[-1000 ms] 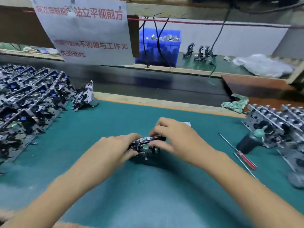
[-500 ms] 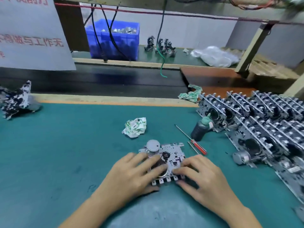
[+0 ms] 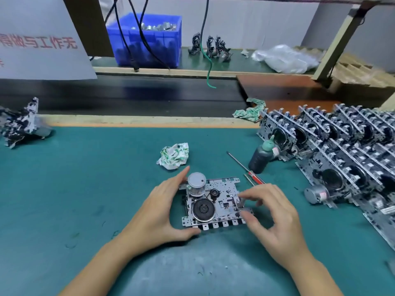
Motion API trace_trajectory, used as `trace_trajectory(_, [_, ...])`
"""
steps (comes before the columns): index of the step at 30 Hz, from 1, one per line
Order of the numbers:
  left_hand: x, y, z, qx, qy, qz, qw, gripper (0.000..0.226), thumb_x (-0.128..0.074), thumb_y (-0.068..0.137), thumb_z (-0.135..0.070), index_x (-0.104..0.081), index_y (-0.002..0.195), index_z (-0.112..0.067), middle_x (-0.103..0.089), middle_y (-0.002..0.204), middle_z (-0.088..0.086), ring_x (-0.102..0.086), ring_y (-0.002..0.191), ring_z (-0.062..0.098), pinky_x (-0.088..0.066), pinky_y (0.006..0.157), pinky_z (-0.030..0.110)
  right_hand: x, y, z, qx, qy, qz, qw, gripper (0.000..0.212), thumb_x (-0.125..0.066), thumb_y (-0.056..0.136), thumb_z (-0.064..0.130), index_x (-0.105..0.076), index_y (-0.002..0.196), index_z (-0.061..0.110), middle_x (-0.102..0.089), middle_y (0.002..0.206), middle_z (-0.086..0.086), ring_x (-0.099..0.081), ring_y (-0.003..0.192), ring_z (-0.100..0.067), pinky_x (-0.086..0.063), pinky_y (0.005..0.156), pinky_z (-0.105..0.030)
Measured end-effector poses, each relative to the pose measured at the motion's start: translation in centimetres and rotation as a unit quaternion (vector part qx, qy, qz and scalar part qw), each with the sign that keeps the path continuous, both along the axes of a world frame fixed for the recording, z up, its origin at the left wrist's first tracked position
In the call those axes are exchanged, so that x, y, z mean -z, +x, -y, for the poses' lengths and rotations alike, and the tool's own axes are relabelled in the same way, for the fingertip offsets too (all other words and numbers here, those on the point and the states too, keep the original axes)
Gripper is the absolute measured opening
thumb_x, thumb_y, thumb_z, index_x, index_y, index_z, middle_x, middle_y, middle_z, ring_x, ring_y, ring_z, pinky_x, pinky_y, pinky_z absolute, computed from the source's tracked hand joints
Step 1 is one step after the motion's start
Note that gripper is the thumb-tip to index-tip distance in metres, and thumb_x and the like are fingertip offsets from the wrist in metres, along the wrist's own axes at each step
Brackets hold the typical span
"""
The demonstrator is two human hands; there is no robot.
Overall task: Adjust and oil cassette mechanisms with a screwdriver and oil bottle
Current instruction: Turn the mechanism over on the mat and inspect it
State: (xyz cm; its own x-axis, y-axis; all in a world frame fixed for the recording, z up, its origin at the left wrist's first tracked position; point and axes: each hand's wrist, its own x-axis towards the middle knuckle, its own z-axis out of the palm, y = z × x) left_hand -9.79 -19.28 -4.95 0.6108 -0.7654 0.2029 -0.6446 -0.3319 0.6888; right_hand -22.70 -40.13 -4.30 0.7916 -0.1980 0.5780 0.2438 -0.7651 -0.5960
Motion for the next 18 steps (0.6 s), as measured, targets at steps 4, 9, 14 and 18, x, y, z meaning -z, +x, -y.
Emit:
trace_trajectory(4, [0.1, -0.1, -0.2, 0.004, 0.001, -0.018, 1.000, 0.108, -0.074, 0.057, -0.055, -0.007, 0.142, -0.052, -0.030, 0.137, -0.037, -0.033, 0.127, -0.012, -0.024, 0.104, 0.007, 0.0, 0.1, 0.2, 0.031, 0.037, -0.025, 0.999, 0.014, -0.052, 0.086, 0.036, -0.058, 0.098, 0.031, -0.057, 0.097, 0.019, -0.052, 0.090, 0.002, -0.039, 0.075, -0.011])
trace_trajectory(9, [0.3, -1.1, 0.8, -0.019, 0.030, 0.005, 0.999, 0.113, -0.069, 0.056, -0.061, 0.002, 0.143, -0.046, -0.026, 0.137, -0.033, -0.028, 0.126, -0.011, -0.018, 0.102, 0.002, 0.2, 0.1, 0.2, 0.056, 0.058, -0.053, 0.995, 0.012, -0.049, 0.086, 0.040, -0.057, 0.095, 0.035, -0.056, 0.100, 0.021, -0.052, 0.092, -0.002, -0.038, 0.075, -0.010])
trace_trajectory(14, [0.1, -0.8, 0.9, -0.016, 0.043, 0.031, 0.998, 0.114, -0.067, 0.056, -0.070, -0.001, 0.144, -0.040, -0.034, 0.139, -0.021, -0.029, 0.128, -0.006, -0.023, 0.106, 0.015, 0.3, 0.4, 0.1, 0.068, 0.052, -0.072, 0.994, 0.013, -0.048, 0.087, 0.042, -0.058, 0.092, 0.035, -0.056, 0.098, 0.021, -0.053, 0.091, -0.003, -0.039, 0.073, -0.011])
trace_trajectory(18, [0.1, -0.5, 0.5, -0.005, 0.041, -0.001, 0.999, 0.119, -0.071, 0.049, -0.076, -0.001, 0.141, -0.048, -0.022, 0.141, -0.031, -0.021, 0.130, -0.012, -0.016, 0.106, 0.007, 0.3, 0.3, 0.2, 0.077, 0.061, -0.079, 0.992, 0.016, -0.046, 0.088, 0.043, -0.058, 0.092, 0.034, -0.056, 0.098, 0.019, -0.054, 0.093, -0.003, -0.039, 0.074, -0.011])
